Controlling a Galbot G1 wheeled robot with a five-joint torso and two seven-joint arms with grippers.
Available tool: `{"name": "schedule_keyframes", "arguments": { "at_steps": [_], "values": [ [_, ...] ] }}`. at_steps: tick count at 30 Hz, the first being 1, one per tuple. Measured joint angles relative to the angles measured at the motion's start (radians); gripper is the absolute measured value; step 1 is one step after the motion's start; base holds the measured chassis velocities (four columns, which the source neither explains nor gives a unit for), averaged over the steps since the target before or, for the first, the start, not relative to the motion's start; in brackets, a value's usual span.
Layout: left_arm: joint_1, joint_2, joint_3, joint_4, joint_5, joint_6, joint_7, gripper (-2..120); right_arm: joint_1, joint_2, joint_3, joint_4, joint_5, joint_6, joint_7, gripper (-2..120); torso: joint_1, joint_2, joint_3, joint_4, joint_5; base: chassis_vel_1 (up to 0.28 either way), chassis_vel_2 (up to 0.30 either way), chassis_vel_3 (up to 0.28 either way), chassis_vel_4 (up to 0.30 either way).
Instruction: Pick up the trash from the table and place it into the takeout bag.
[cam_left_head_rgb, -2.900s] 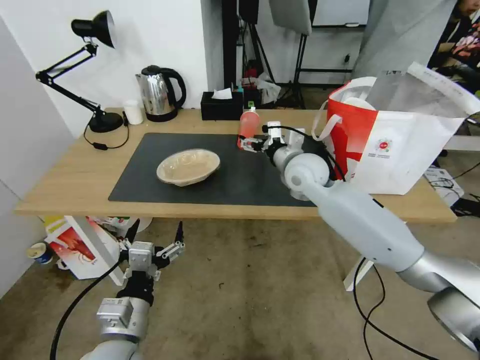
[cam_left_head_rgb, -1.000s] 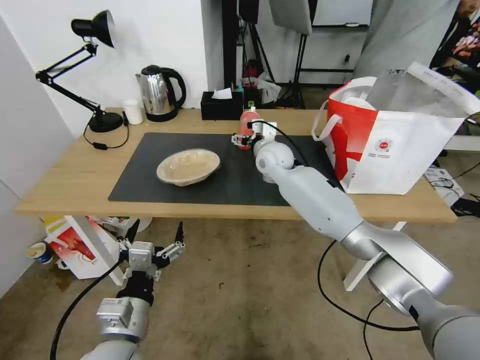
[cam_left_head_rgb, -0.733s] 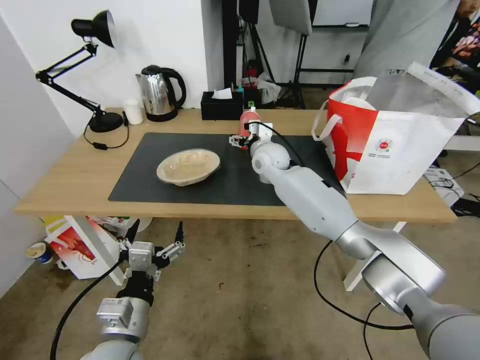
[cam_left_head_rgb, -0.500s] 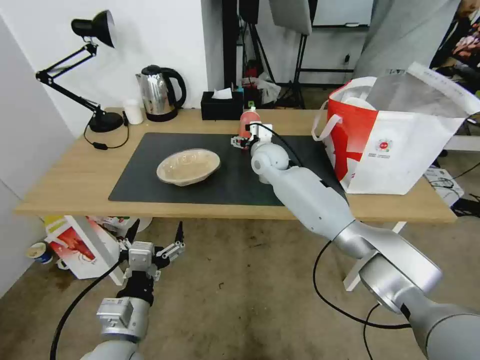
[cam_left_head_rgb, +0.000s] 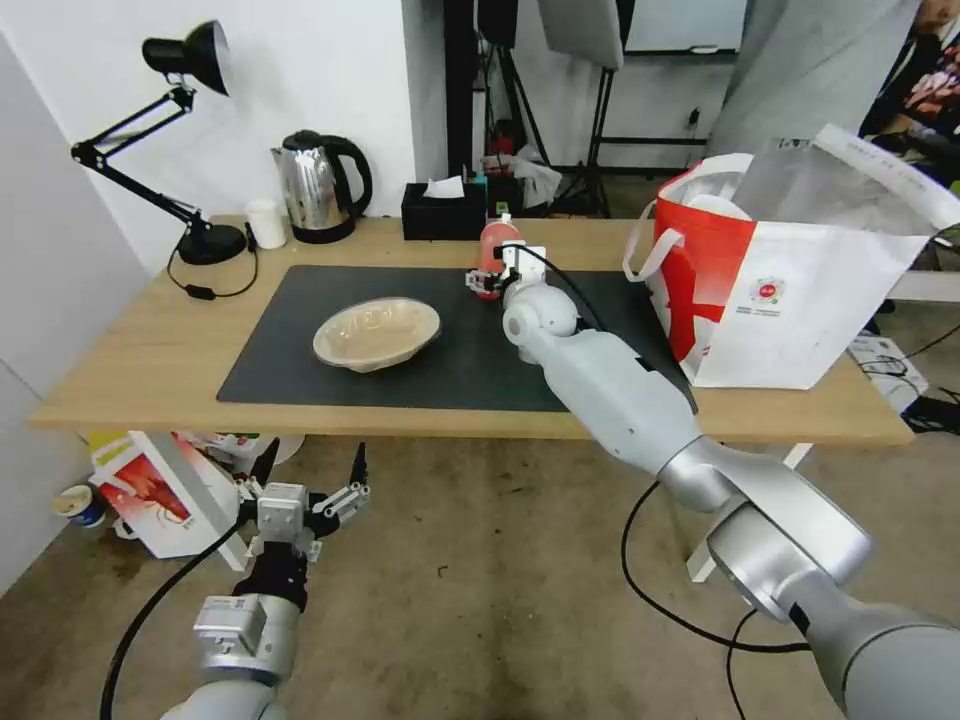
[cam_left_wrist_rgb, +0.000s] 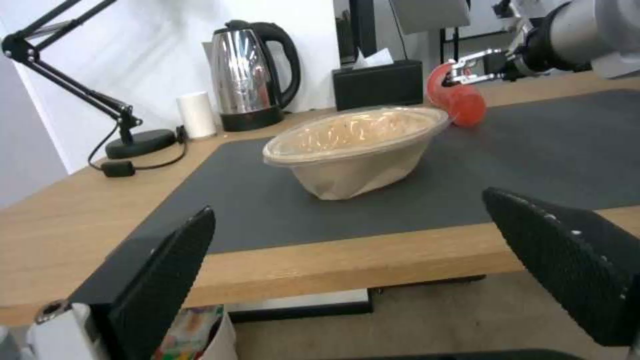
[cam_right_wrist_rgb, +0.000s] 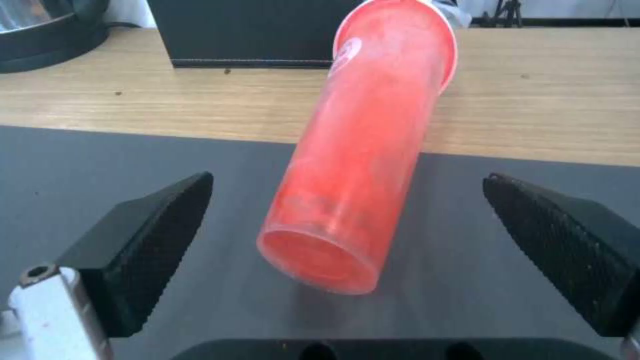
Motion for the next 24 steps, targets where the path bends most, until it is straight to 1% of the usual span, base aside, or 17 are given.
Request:
{"name": "schedule_keyframes", "arguments": {
  "at_steps": [15,24],
  "values": [
    [0.0,0.0,0.0,0.0,0.0,0.0,0.0,100,0.007,0.054,0.037,-0.104,-0.054,0.027,-0.034,100,0.0,0.0,0.0,0.0,0.0,0.0,0.0,0.0,0.0],
    [0.0,0.0,0.0,0.0,0.0,0.0,0.0,100,0.023,0.085,0.072,-0.194,-0.107,0.049,-0.07,100,0.0,0.0,0.0,0.0,0.0,0.0,0.0,0.0,0.0]
  ]
}}
